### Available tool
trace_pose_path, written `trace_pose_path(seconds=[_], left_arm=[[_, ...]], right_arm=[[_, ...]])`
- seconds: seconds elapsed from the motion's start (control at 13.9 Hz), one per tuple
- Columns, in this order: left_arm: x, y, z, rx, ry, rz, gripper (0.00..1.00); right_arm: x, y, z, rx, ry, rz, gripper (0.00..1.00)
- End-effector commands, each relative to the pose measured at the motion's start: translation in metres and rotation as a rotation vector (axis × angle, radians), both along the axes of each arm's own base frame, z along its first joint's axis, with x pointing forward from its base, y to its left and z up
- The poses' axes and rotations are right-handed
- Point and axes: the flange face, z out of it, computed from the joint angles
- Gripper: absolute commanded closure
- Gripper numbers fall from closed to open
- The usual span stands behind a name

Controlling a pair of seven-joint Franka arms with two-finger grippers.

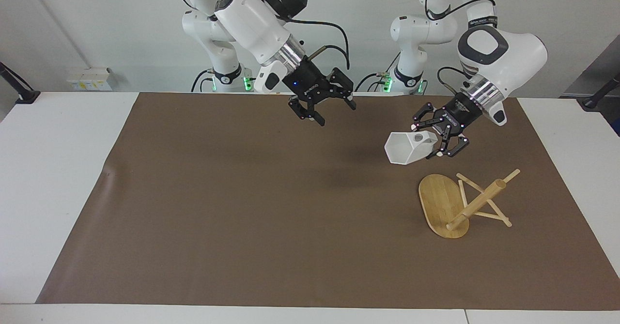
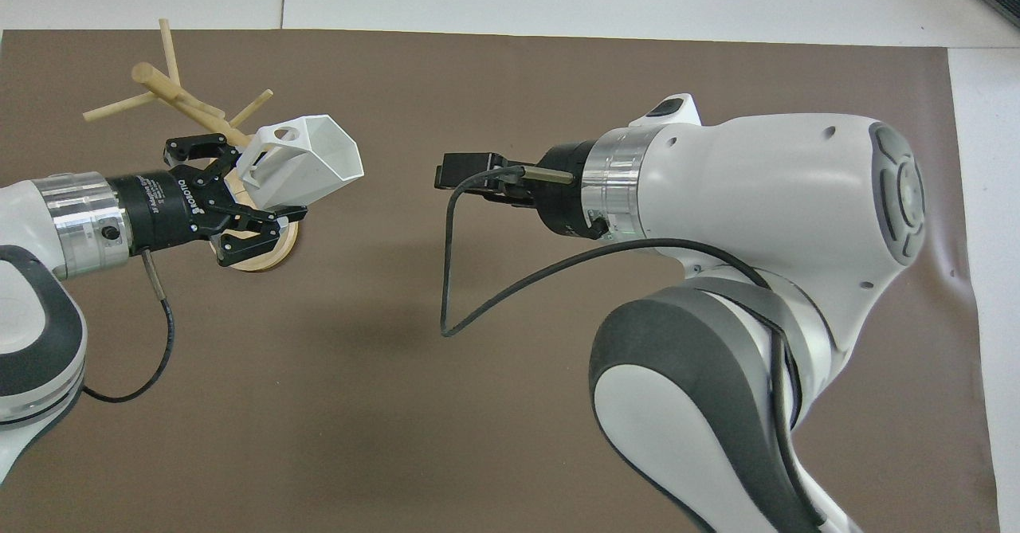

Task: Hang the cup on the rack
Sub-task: 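Open the right gripper and withdraw it while the left gripper holds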

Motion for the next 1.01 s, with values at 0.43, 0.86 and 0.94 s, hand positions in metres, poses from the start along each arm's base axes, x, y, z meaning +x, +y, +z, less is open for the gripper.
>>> trace_pose_path(seconds=[0.43, 0.86, 0.94], left_arm=[[-0.011, 0.000, -0.026, 0.046, 0.013, 0.244, 1.00], [-0.004, 0.002, -0.036, 0.031, 0.027, 0.407, 1.00], [-0.004, -0.002, -0.038, 0.035, 0.024, 0.413, 1.00]], right_arm=[[0.032, -0.071, -0.020, -0.319, -0.199, 0.191, 0.00], [0.047, -0.123, -0.028, -0.522, -0.268, 0.331, 0.00], [0.049, -0.130, -0.029, -0.552, -0.276, 0.359, 0.00]])
